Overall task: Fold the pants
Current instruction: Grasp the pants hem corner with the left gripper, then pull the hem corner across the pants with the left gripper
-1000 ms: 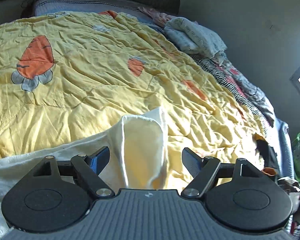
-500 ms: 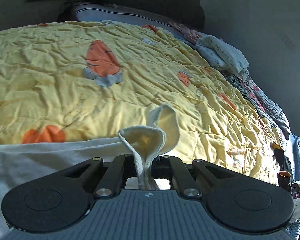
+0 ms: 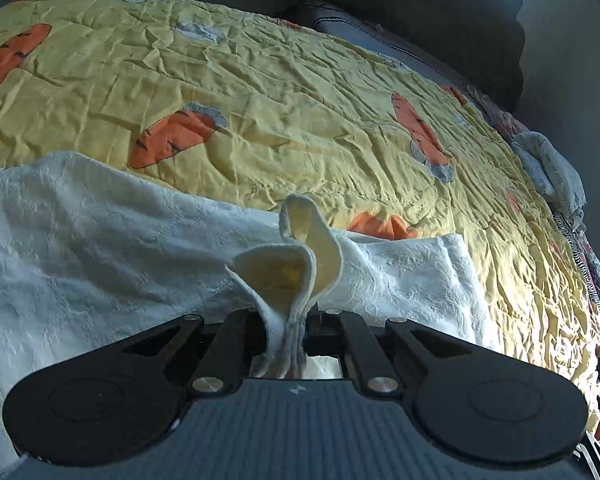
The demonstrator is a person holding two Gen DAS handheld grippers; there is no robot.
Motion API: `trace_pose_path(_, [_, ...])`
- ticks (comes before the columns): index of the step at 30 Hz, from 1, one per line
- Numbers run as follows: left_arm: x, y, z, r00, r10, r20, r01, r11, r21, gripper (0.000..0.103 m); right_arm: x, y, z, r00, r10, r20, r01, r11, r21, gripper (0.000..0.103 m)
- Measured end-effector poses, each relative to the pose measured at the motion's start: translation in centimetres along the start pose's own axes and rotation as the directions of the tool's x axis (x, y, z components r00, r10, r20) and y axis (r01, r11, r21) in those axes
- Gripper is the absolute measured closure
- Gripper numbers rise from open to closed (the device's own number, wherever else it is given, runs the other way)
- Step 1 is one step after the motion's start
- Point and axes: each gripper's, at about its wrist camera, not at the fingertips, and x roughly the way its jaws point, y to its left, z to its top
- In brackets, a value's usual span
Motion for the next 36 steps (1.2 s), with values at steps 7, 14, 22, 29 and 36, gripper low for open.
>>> trace_pose_path(7, [-2.6, 2.1, 0.0, 0.999, -0.038, -0.007, 0.038, 0.998, -0.045, 0.079, 0.3, -2.7, 0.5, 0.999, -0.033, 0.018, 0.031, 0.997, 0.070, 0.020])
trace_pose_path(14, [-4.3, 6.6, -2.5, 0.997, -0.081, -0.014, 0.077, 0.976, -0.203, 0.035, 2.6, -2.4, 1.4, 0.999, 0.038, -0.030, -0.035, 0.996, 0.085, 0.020])
trace_pose_path(22, [-5.9, 7.1, -7.1, 0.990, -0.140, 0.020, 0.139, 0.940, -0.312, 0.037, 6.4, -5.4, 1.4, 0.987, 0.124, -0.105, -0.086, 0.947, 0.309, 0.020])
trace_pose_path(29, [-6.4, 5.6, -6.9, 0.999, -0.020, 0.050, 0.029, 0.980, -0.196, 0.093, 5.8, -5.0, 0.5, 0.989, 0.091, -0.120, -0.053, 0.956, 0.289, 0.020])
trace_pose_path(36, [-9.1, 7.2, -7.8, 0.995, 0.086, 0.052, -0.076, 0.983, -0.169, 0.094, 5.9, -2.3, -0.4, 0.974, 0.125, -0.189, -0.104, 0.988, 0.119, 0.020])
